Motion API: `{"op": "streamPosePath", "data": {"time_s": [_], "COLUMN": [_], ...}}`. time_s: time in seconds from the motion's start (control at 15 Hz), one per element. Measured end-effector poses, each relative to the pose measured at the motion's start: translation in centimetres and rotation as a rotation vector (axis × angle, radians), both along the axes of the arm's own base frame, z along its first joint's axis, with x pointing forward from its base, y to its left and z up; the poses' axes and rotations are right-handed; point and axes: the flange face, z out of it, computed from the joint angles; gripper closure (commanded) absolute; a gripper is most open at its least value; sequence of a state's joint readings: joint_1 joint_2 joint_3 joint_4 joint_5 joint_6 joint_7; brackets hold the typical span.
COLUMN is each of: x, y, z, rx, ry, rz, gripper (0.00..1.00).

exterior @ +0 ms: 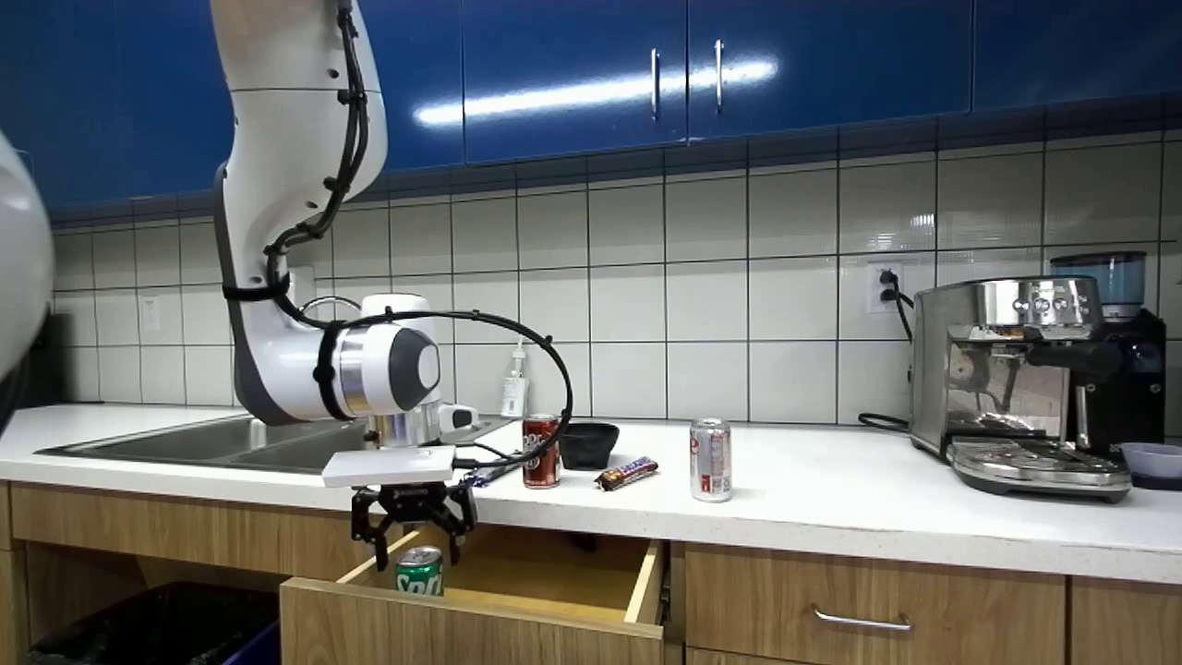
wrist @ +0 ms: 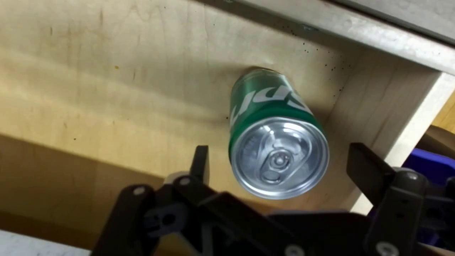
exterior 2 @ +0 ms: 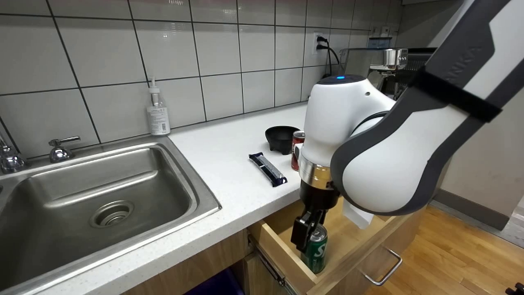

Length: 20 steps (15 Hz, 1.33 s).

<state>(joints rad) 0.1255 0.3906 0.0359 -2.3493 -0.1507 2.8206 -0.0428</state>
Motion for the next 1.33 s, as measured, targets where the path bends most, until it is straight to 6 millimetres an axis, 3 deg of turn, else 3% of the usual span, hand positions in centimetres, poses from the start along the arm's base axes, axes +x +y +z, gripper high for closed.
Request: {"op": "streamPosePath", "data": {"time_s": [0.4, 1.33], "x": [0.5, 0.5], "y": [0.1, 0.4], "z": [1.8, 10.7], "rx": [0.004, 0.015], "ry": [-0.032, -0.074], "rz": [0.0, -0.027], "gripper": [0.0, 0.0]}}
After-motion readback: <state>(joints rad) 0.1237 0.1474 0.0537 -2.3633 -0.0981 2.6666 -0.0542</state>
